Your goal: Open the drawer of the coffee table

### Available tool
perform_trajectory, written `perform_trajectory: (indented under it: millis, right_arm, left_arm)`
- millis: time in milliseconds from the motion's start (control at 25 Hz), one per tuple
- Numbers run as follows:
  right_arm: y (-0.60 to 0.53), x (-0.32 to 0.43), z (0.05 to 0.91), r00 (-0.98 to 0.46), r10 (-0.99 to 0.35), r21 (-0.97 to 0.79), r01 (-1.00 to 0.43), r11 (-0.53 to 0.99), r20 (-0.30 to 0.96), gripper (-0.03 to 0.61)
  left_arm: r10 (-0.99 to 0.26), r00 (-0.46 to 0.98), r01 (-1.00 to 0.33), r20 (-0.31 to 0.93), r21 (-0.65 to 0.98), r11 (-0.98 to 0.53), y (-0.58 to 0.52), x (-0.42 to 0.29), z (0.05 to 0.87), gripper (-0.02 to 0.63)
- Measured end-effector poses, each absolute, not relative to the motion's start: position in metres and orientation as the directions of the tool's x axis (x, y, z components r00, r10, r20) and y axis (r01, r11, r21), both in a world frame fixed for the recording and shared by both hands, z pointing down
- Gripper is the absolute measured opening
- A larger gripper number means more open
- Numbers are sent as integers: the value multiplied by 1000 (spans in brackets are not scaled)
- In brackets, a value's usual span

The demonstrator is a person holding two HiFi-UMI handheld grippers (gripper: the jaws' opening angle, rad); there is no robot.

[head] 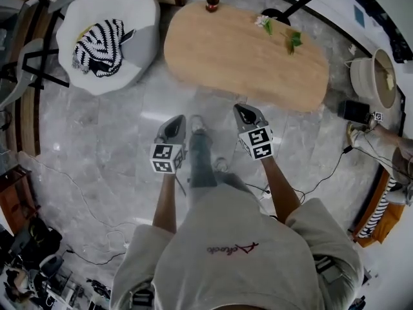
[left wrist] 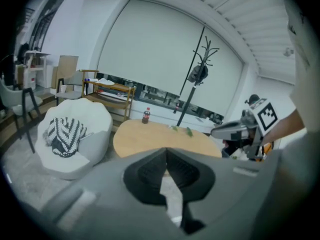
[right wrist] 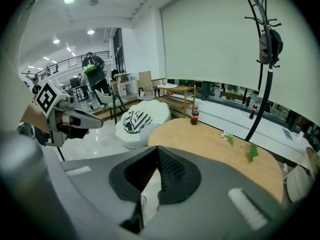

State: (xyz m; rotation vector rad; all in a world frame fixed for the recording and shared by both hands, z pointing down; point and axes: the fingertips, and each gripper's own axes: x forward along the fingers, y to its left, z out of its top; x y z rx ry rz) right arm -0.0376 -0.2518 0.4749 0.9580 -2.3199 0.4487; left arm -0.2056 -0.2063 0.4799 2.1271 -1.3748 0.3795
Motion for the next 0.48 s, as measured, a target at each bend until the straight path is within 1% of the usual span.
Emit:
perform_trajectory:
  millis: [320, 480]
  right_arm:
    - [-232, -30, 485, -575, -530, -84, -723, 685, 623, 5]
    - [-240, -36, 508, -580, -531, -88, -722, 686, 618, 5]
  left_arm:
    - [-748, 410, -909, 522, 295, -292, -190, -206, 493, -1]
    - [-739, 413, -909, 532, 296, -294, -195, -212, 518, 0]
